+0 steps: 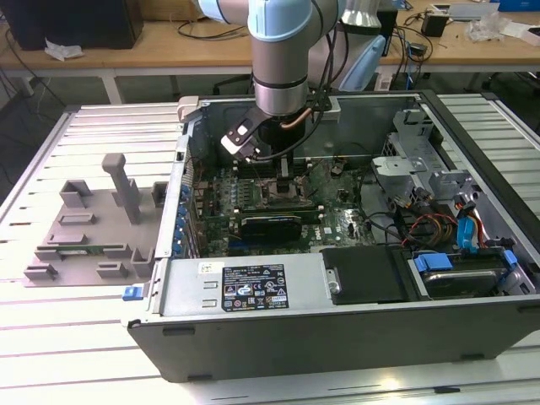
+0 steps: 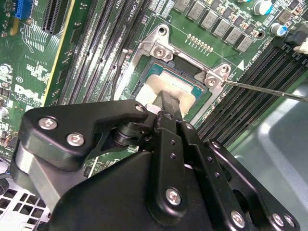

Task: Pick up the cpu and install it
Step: 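Place the cpu into insertion slot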

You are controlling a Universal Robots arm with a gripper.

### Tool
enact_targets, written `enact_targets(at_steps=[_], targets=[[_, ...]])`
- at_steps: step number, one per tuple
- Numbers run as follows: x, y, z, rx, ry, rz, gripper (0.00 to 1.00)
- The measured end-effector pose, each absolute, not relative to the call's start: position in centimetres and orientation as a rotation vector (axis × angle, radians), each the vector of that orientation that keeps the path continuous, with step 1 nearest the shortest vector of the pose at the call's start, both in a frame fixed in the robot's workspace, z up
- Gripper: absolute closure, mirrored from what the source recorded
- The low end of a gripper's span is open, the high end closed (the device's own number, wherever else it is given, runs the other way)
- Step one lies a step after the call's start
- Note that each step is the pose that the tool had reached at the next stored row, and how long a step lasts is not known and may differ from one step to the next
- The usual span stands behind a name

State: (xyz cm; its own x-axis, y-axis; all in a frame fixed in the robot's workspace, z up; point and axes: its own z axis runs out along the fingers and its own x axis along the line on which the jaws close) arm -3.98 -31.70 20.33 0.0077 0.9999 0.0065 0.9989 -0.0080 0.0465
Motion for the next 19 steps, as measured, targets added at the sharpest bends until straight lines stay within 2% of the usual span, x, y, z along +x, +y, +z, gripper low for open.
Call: enact_targets(at_steps=[8,19], targets=[[-4.0,-31.7,20.6,2.21,2.192,0.06,0.89],[-4.0,-31.6,25.4,2.21,2.192,0.059,0.89]])
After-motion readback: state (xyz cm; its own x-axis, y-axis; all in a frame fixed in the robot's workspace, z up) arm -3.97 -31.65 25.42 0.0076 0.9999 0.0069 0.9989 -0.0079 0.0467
